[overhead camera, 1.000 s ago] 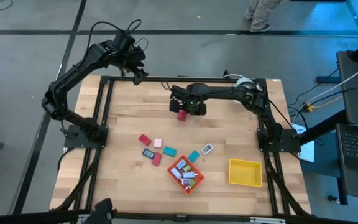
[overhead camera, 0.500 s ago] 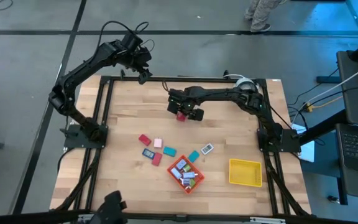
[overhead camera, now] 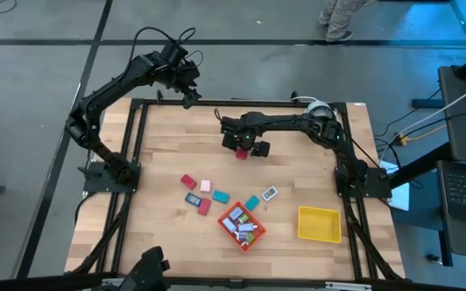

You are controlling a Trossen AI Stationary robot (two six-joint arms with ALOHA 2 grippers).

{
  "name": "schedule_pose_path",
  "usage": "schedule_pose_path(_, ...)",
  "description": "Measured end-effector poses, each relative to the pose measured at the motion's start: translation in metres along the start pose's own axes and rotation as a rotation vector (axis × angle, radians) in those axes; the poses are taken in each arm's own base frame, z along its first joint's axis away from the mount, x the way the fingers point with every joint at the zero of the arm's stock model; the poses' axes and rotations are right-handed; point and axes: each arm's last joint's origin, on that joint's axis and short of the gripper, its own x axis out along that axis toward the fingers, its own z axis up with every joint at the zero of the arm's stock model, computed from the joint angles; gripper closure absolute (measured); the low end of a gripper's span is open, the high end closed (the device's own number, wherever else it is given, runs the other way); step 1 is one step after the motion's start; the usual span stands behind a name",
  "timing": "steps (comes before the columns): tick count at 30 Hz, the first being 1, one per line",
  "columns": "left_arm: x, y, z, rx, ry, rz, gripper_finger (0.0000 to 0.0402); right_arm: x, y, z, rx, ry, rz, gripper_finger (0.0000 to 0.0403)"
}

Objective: Pick & Place Office items
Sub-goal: Put the red charger adapter into the orange bin

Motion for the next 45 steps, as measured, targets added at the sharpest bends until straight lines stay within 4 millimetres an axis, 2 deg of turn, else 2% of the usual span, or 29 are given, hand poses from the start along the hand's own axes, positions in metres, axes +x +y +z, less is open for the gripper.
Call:
schedule_pose_path(6,0.0,0.0,0.0,-0.001,-0.007,-0.02,0.0144,0.005,-0.001,0.0,-0.029,0.011,-0.026,0.0131)
schedule_pose_path(12,0.0,0.0,0.0,-0.002,-0.007,-0.022,0.0144,0.005,-0.002,0.0,-0.043,0.001,-0.034,0.0192)
schedule_pose_path(20,0.0,0.0,0.0,-0.002,-0.007,-0.022,0.0144,0.005,-0.002,0.002,-0.085,0.013,-0.027,0.0193)
schedule_pose_path(25,0.0,0.0,0.0,-0.002,-0.007,-0.022,0.0144,-0.008,0.001,0.002,-0.147,0.027,0.047,0.0193)
schedule_pose_path(33,0.0,0.0,0.0,-0.002,-0.008,-0.021,0.0144,-0.07,0.0,-0.014,-0.257,-0.002,0.225,0.0193)
schedule_pose_path(36,-0.001,0.0,0.0,-0.002,-0.008,-0.021,0.0144,-0.099,0.005,-0.022,-0.327,-0.061,0.392,0.0193)
schedule_pose_path(39,-0.001,0.0,0.0,-0.002,-0.007,-0.019,0.0144,-0.13,0.016,-0.03,-0.415,-0.133,0.634,0.0193)
schedule_pose_path(42,-0.001,0.001,-0.001,-0.006,-0.005,-0.012,0.0144,-0.156,0.021,-0.048,-0.514,-0.158,0.827,0.0193)
schedule_pose_path(45,-0.002,0.007,-0.003,-0.02,-0.004,0.003,0.0144,-0.166,0.017,-0.077,-0.603,-0.078,0.882,0.0193)
